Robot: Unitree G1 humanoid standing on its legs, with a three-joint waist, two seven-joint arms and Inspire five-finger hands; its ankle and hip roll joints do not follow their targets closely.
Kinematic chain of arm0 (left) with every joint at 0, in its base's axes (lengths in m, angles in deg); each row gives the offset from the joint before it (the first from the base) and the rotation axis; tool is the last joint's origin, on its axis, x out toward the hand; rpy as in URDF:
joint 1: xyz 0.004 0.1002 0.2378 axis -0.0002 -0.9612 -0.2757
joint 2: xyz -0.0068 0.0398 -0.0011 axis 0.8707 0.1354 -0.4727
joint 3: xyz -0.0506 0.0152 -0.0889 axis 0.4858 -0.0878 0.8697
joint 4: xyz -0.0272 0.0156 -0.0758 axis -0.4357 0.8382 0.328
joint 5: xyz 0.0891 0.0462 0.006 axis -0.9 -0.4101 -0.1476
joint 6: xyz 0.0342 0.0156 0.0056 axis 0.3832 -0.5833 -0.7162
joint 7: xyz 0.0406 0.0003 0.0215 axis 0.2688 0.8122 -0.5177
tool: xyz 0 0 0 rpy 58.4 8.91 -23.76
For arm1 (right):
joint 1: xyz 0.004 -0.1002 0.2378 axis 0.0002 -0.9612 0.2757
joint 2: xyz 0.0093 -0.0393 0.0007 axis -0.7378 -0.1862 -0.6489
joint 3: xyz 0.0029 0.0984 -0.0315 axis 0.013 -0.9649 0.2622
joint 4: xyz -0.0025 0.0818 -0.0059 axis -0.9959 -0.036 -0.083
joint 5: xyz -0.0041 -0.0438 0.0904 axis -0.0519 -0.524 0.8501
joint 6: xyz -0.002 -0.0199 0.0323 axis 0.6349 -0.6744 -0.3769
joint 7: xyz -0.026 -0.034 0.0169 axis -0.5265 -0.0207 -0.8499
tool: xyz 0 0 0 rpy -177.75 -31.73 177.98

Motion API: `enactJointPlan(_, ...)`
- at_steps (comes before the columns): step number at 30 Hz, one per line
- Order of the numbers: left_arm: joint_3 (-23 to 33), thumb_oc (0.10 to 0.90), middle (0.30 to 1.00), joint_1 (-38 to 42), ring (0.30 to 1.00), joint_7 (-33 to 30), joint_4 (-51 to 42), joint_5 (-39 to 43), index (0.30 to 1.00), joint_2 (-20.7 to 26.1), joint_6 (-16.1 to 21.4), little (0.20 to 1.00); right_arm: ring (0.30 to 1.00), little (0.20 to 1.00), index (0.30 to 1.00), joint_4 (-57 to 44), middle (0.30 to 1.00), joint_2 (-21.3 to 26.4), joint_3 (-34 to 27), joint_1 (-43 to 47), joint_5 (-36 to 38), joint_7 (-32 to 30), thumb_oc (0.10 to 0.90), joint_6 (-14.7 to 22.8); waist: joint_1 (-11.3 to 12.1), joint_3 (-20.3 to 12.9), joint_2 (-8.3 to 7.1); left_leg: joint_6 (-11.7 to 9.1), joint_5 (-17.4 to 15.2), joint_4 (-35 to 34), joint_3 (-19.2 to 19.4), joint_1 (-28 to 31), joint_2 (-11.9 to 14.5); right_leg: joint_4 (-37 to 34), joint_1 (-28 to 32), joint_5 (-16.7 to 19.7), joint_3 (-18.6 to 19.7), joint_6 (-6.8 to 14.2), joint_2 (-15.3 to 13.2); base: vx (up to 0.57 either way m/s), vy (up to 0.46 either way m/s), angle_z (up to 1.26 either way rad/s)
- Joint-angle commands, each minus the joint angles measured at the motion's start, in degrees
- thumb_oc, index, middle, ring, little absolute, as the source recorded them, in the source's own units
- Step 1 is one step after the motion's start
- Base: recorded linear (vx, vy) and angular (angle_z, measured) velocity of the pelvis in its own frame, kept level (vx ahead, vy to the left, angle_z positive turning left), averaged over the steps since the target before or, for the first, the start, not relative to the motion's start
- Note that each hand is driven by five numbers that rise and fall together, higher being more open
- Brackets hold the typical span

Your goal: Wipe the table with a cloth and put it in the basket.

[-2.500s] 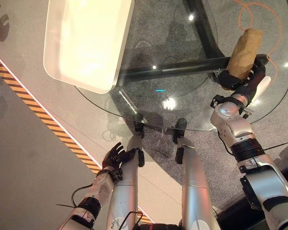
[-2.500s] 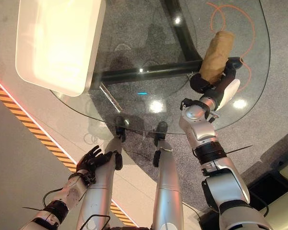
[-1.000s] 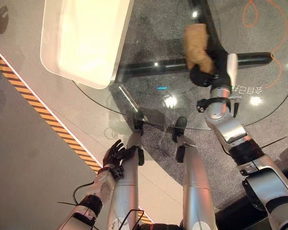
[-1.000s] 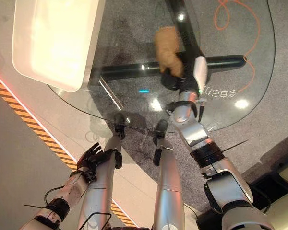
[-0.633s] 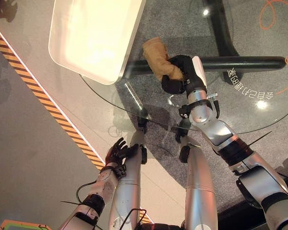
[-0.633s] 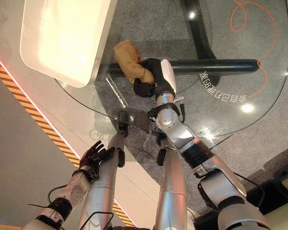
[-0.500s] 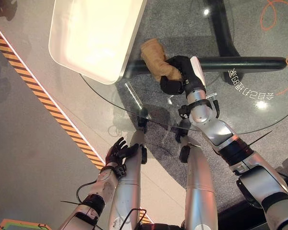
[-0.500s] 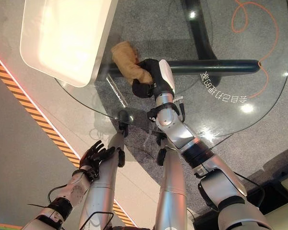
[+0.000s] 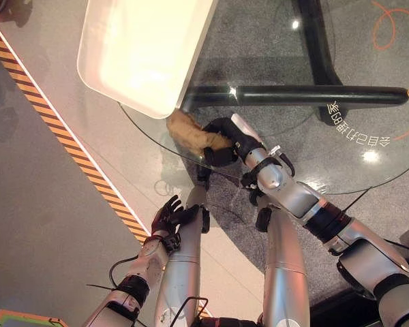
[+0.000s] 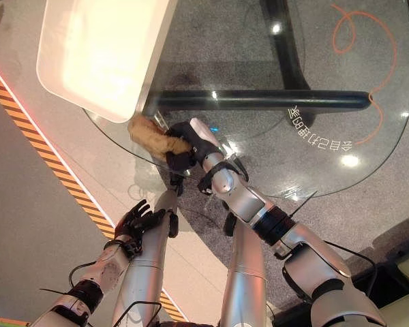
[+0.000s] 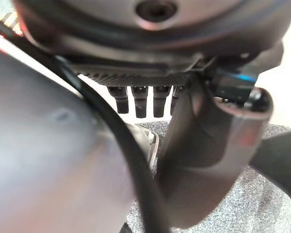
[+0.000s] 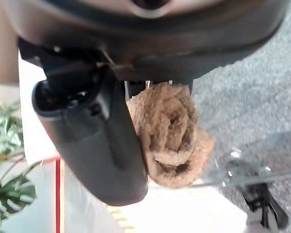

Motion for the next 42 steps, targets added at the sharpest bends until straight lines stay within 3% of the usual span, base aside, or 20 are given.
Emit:
enactJointPlan(1,-3.7,0.8,0.9,-6.0,0.9,0.0,1.4,-1.0,0.9,-1.4,-0.8,0.9,0.3,0.2,0.3,-9.9,0.3,-0.1,1.1,0.9,0.3,2.5,0.1,6.7,0.2,-0.9,1.47,2.0,-12.1,9.8,4.8,-0.3,-3.3,-11.8,-0.1,8.6,-0.5,3.8,2.0,0.0,0.0,0.0)
enactJointPlan(3,-3.8,0.8,0.9,-5.9,0.9,0.0,1.3,-0.8,0.9,-1.3,-0.8,0.9,0.3,0.2,0.3,-10.1,0.3,0.4,1.3,1.1,0.2,2.3,0.1,7.1,0.1,-0.9,1.49,2.0,-12.1,9.8,4.8,-0.4,-3.3,-11.8,-0.3,8.6,-0.5,3.8,1.9,-0.03,-0.008,-0.01)
enactJointPlan(4,-3.3,0.8,0.9,-4.7,0.9,0.0,1.1,-0.7,0.9,-1.2,-0.9,0.9,0.3,0.2,0.3,-10.4,0.3,0.9,1.2,2.3,0.4,1.9,0.1,7.1,-0.2,-0.9,1.36,2.3,-10.0,9.1,5.0,-2.4,-3.5,-12.8,-2.0,10.5,-0.8,3.4,1.6,-0.06,-0.015,-0.03)
enactJointPlan(7,-4.0,0.8,0.9,-5.9,0.9,-0.3,0.8,-0.3,0.9,-1.0,-1.0,0.9,0.3,0.2,0.3,-10.5,0.3,1.3,1.0,0.8,0.4,0.3,0.1,7.5,0.1,-0.9,1.54,2.0,-11.9,9.5,4.8,-0.4,-3.2,-12.0,-0.3,8.8,-0.5,3.8,1.9,0.01,-0.005,0.0)
enactJointPlan(8,-3.6,0.8,0.9,-4.8,0.9,-0.4,0.7,-0.3,0.9,-0.9,-1.2,0.9,0.3,0.2,0.3,-10.5,0.3,1.7,0.5,1.7,0.7,-1.4,0.1,7.6,-0.2,-0.9,1.44,2.4,-9.9,8.9,5.0,-2.3,-3.4,-12.9,-2.0,10.7,-0.9,3.3,1.7,0.0,0.0,0.0)
enactJointPlan(9,-4.1,0.8,0.9,-6.0,0.9,-0.3,0.8,-0.3,0.9,-0.9,-1.2,0.9,0.3,0.2,0.3,-10.4,0.3,1.4,0.6,0.6,0.7,-1.4,0.1,7.6,0.0,-0.9,1.56,2.0,-11.8,9.4,4.7,-0.3,-3.2,-12.0,-0.3,8.8,-0.5,3.8,1.9,-0.06,-0.019,0.01)
enactJointPlan(10,-3.7,0.8,0.9,-4.9,0.9,-0.3,0.8,-0.2,0.9,-0.9,-1.0,0.9,0.3,0.2,0.3,-10.4,0.3,1.8,0.2,1.6,0.8,-2.2,0.1,7.6,-0.3,-0.9,1.43,2.3,-9.9,8.9,5.0,-2.4,-3.4,-13.0,-2.1,10.7,-0.9,3.3,1.7,0.04,-0.014,0.02)
enactJointPlan(11,-4.0,0.8,0.9,-6.2,0.9,-0.3,0.9,-0.3,0.9,-1.0,-0.9,0.9,0.3,0.2,0.3,-10.1,0.3,1.5,-0.3,0.2,0.9,-3.2,0.1,7.8,-0.1,-0.9,1.54,2.0,-11.7,9.2,4.7,-0.4,-3.1,-12.2,-0.4,8.9,-0.6,3.8,2.0,0.0,0.0,0.0)
enactJointPlan(15,-4.1,0.8,0.9,-6.7,0.9,0.0,0.9,-0.2,0.9,-0.9,-0.4,0.9,0.3,0.2,0.3,-9.3,0.3,1.6,-2.2,-0.7,2.5,-7.3,0.1,8.5,-0.2,-0.9,1.6,1.9,-11.8,9.1,4.9,-0.1,-2.8,-12.1,-0.3,8.9,-0.5,3.8,2.0,0.01,-0.004,0.0)
enactJointPlan(20,-3.9,0.8,0.9,-6.8,0.9,-0.6,0.4,0.0,0.9,-1.1,-0.2,0.9,0.3,0.2,0.3,-7.2,0.3,2.2,-7.0,-1.9,1.2,-13.6,0.1,8.1,-0.7,-0.9,1.54,2.0,-11.9,9.0,5.0,-0.1,-2.6,-12.2,-0.4,9.1,-0.1,3.8,2.2,0.0,0.0,0.0)
enactJointPlan(31,-3.4,0.8,0.9,-7.9,0.9,-1.1,-0.3,0.0,0.9,-1.0,0.4,0.9,0.3,0.2,0.3,-4.6,0.3,5.9,-13.8,-3.3,1.1,-18.6,0.1,6.5,-1.6,-0.9,0.89,2.2,-12.3,9.1,5.1,-0.3,-2.3,-12.4,-0.6,9.5,0.1,3.7,2.7,0.0,0.0,0.0)
enactJointPlan(42,-2.5,0.8,0.9,-8.9,0.9,-0.8,-0.7,0.8,0.9,-0.3,1.6,0.9,0.3,0.2,0.3,-1.4,0.3,10.4,-21.9,-7.0,3.1,-27.9,0.1,8.3,-2.7,-0.9,0.4,2.3,-12.8,9.0,5.0,-0.4,-2.2,-12.7,-0.6,9.4,0.8,3.8,3.6,0.0,-0.007,-0.04)
